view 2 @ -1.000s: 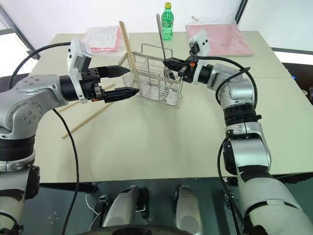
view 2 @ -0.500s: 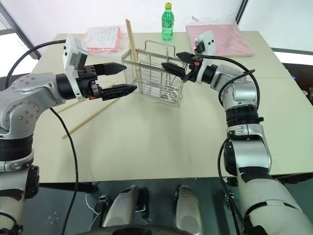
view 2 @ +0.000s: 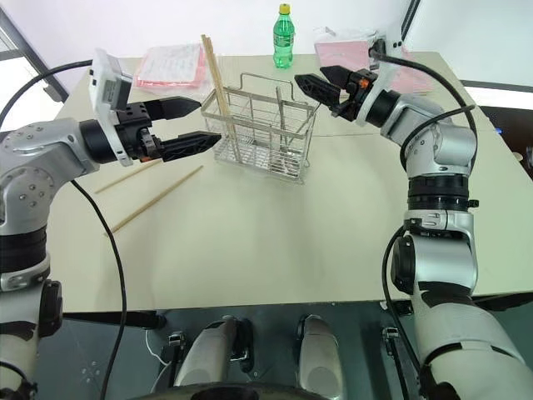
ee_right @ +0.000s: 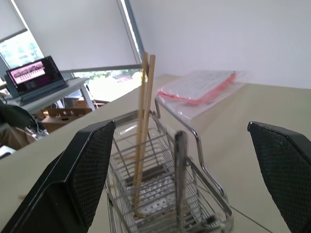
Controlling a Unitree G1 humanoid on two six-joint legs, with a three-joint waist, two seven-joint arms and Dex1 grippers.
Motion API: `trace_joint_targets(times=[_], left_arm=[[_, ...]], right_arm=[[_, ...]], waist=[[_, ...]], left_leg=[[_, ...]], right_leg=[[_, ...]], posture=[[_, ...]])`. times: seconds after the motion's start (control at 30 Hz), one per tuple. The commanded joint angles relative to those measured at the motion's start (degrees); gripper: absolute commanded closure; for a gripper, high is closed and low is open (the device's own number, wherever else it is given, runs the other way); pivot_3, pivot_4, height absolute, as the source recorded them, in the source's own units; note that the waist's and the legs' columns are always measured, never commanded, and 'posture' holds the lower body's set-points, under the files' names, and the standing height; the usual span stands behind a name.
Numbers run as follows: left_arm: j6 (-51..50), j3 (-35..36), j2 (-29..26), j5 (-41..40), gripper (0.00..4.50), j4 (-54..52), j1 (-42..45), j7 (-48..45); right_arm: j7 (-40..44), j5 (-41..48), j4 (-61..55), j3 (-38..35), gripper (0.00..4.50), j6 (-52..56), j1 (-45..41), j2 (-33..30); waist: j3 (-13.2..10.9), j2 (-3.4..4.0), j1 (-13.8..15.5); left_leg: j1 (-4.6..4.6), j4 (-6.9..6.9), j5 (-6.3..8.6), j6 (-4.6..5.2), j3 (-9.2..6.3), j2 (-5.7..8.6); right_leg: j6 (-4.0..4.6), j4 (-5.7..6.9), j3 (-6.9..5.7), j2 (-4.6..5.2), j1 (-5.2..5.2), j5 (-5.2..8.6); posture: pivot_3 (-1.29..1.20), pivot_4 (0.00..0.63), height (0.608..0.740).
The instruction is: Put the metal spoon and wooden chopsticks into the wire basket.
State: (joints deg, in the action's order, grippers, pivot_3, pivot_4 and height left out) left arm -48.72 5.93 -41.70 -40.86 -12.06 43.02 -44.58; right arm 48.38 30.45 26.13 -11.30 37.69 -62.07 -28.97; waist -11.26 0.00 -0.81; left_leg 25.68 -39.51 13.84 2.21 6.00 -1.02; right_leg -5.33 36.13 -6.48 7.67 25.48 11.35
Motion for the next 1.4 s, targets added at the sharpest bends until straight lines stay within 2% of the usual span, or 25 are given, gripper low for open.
trace_joint_targets(times=[0.03, 0.23, 0.33, 0.4, 0.5, 0.63, 0.87, 0.97, 1.07, 1.3, 1.4], left_arm=[[2.3, 0.6, -2.0, 4.4, 0.00, 2.1, 0.0, 1.6], [1.0, -3.1, -7.7, 14.2, 0.00, 10.2, -0.8, 3.9], [-1.0, -7.0, -9.9, 16.1, 0.00, 14.0, 0.0, -0.1], [-0.4, -10.1, -10.6, 17.4, 0.00, 15.8, 0.6, -4.0], [2.6, -15.8, -10.9, 21.1, 0.00, 20.0, 1.5, -9.7], [6.3, -22.0, -7.1, 27.6, 0.00, 30.4, 4.7, -11.7], [14.7, -24.2, 0.0, 34.8, 0.00, 47.4, 10.5, -12.5], [18.8, -25.3, 2.5, 37.7, 0.00, 54.3, 12.7, -13.9], [22.3, -25.1, 4.3, 39.6, 0.81, 59.9, 14.7, -15.7], [26.5, -23.4, 6.7, 42.1, 4.33, 66.7, 17.7, -16.8], [26.8, -21.4, 6.9, 41.5, 4.42, 66.9, 17.9, -15.9]], right_arm=[[2.3, 2.6, -5.6, -2.1, 0.04, 1.2, -3.0, -3.6], [15.7, 8.6, -20.1, 0.0, 0.04, 7.3, 5.0, -13.3], [23.8, 13.7, -30.1, 0.1, 0.04, 11.7, 13.6, -20.2], [25.7, 15.9, -33.5, -0.4, 0.04, 13.1, 17.1, -22.5], [25.6, 17.4, -36.6, -1.2, 0.04, 13.7, 20.6, -23.8], [22.7, 18.1, -39.3, -2.6, 0.04, 13.6, 23.5, -23.6], [18.0, 21.3, -43.4, -7.3, 0.04, 14.9, 28.5, -24.4], [16.2, 22.7, -45.9, -9.3, 0.04, 15.4, 31.7, -24.7], [14.6, 23.6, -47.6, -10.2, 0.00, 15.2, 33.9, -24.6], [11.7, 25.4, -48.4, -11.4, 0.00, 14.7, 36.1, -24.4], [11.1, 25.3, -48.2, -10.9, 0.00, 14.0, 36.4, -24.4]], waist=[[0.0, 0.00, 0.1], [0.0, -0.02, 0.2], [0.0, -0.05, 0.5], [0.0, -0.06, 0.4], [0.0, -0.06, 0.3], [0.0, -0.06, 0.4], [0.0, -0.09, 1.6], [0.0, -0.09, 2.0], [0.0, -0.09, 2.1], [0.1, -0.11, 3.0], [0.1, -0.12, 3.0]], left_leg=[[0.00, 0.02, 0.00, 0.00, 0.00, 0.00], [-0.01, 0.12, 0.13, 0.22, -0.01, 0.02], [-0.01, 0.13, 0.16, 0.25, -0.03, 0.02], [0.00, 0.16, 0.19, 0.29, -0.02, 0.02], [-0.01, 0.16, 0.21, 0.26, -0.02, 0.01], [-0.02, 0.20, 0.29, 0.11, -0.03, -0.02], [0.74, 0.02, 0.09, 0.16, -0.02, 0.00], [0.80, -0.17, 0.13, 0.24, -0.02, -0.02], [0.80, -0.46, 0.28, 0.48, -0.04, -0.05], [0.81, -0.52, 0.35, 0.59, -0.03, -0.06], [0.83, -0.53, 0.35, 0.60, -0.02, -0.05]], right_leg=[[0.00, -0.01, 0.00, 0.00, 0.01, 0.00], [-0.01, -0.09, -0.01, 0.01, 0.00, 0.02], [-0.02, -0.13, -0.02, 0.02, -0.01, 0.02], [-0.02, -0.14, -0.02, 0.04, 0.03, 0.02], [0.01, -0.14, -0.02, 0.05, 0.06, 0.03], [0.05, -0.15, -0.01, 0.06, 0.11, 0.04], [0.06, 0.02, 0.00, 0.09, 0.85, 0.01], [0.06, 0.07, -0.04, 0.08, 0.80, 0.00], [0.10, 0.05, -0.05, 0.08, 0.66, 0.00], [0.18, 0.01, -0.04, 0.11, 0.65, 0.02], [0.10, 0.02, -0.04, 0.11, 0.66, -0.03]], posture=[[0.00, 0.150, 0.699], [0.00, 0.150, 0.699], [0.00, 0.150, 0.699], [0.00, 0.150, 0.699], [0.00, 0.150, 0.699], [0.00, 0.150, 0.699], [0.00, 0.150, 0.699], [0.00, 0.150, 0.699], [0.00, 0.150, 0.699], [0.00, 0.150, 0.699], [0.00, 0.150, 0.699]])
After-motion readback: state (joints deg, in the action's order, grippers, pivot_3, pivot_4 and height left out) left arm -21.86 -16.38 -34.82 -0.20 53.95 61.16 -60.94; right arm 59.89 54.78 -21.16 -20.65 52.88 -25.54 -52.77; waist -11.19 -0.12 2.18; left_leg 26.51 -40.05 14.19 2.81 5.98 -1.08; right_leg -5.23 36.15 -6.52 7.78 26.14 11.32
